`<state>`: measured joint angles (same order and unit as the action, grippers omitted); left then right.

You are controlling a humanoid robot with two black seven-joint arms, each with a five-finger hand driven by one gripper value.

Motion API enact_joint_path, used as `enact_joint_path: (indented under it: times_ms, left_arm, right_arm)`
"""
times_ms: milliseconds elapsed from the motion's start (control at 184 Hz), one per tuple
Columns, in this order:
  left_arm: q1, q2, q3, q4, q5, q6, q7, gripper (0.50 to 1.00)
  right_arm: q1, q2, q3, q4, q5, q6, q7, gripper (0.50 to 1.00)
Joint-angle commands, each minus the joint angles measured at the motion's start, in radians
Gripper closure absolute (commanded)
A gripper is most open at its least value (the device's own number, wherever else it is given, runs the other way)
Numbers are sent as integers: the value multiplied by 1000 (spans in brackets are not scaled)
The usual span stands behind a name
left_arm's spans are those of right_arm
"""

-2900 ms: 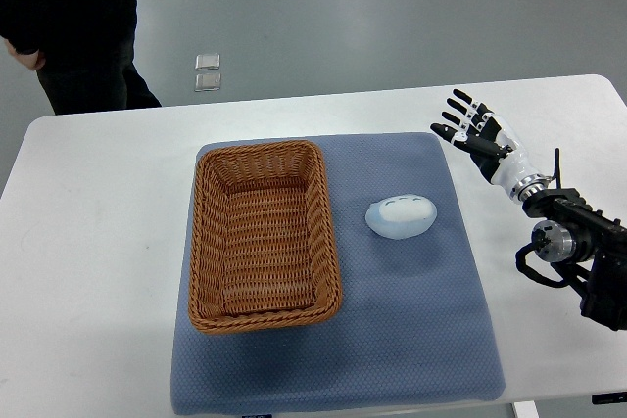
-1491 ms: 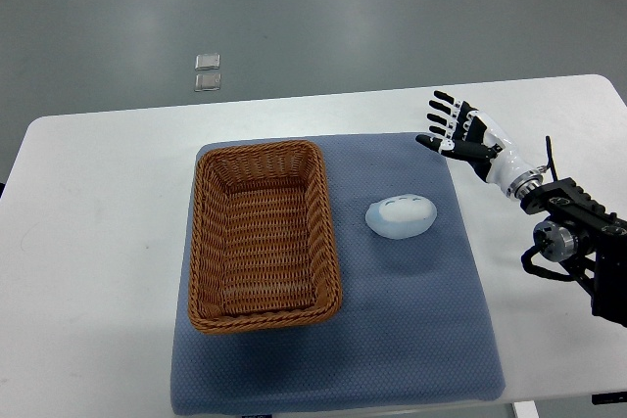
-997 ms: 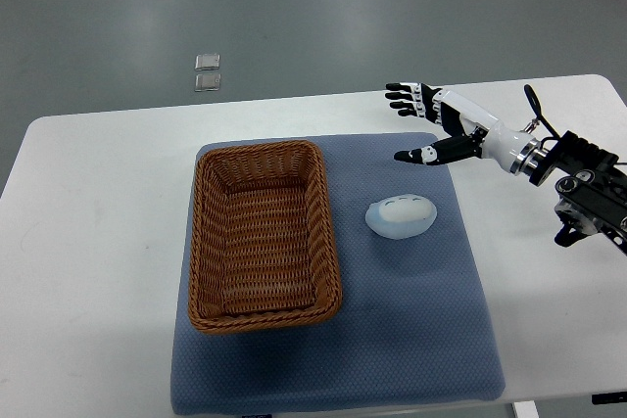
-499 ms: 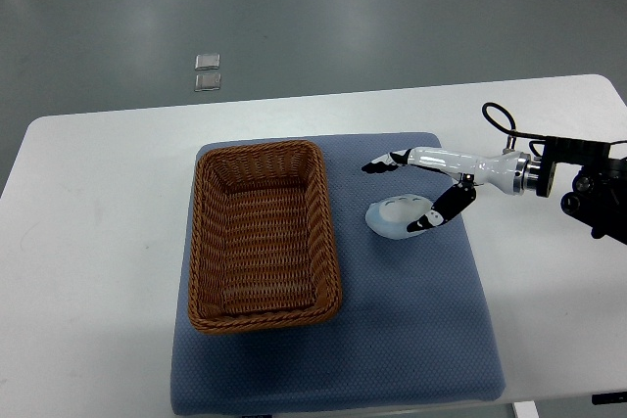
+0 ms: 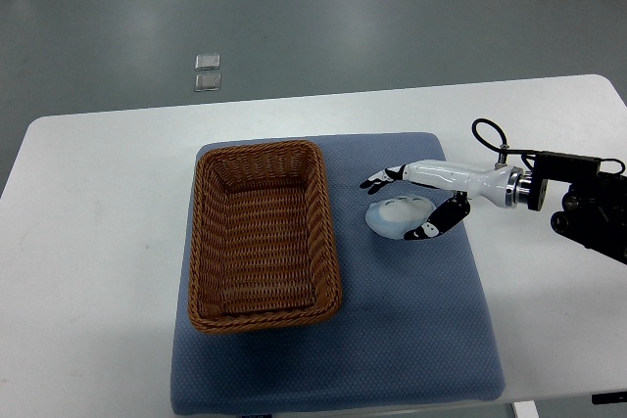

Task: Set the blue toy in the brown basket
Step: 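Close the right hand fingers around the plush toy, then lift the plush toy and carry it over the wicker basket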

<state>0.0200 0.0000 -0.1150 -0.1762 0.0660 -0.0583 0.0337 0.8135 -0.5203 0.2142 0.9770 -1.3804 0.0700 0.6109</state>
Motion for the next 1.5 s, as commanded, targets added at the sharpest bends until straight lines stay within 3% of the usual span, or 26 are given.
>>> enact_joint_path:
  times_ms: [0, 201, 455, 488, 645, 780, 1073, 1496]
  left_arm:
    - [0, 0, 2, -2, 0, 0, 0, 500]
    - [0, 0, 2, -2, 0, 2, 0, 500]
    - [0, 0, 0, -2, 0, 2, 0, 500]
    - [0, 0, 0, -2, 0, 2, 0, 500]
    - [-2, 0, -2, -2, 0, 2, 0, 500]
    - [0, 0, -3, -2, 0, 2, -2, 500]
    - [-2, 0, -6, 3, -2, 0, -2, 500]
    - [-22, 0, -6, 3, -2, 2, -2, 500]
  right_arm:
    - [-1, 2, -13, -4, -12, -12, 0, 689]
    - [1, 3, -29, -27, -29, -15, 0, 693]
    - [7, 17, -36, -63, -36, -15, 0, 734]
    - [7, 17, -41, -63, -37, -16, 0, 746]
    - [10, 19, -42, -67, -36, -47, 0, 901]
    - [49, 26, -36, -66, -32, -70, 0, 946]
    - [167, 45, -35, -64, -11, -68, 0, 948]
    - [311, 209, -73, -86, -9, -55, 0, 942]
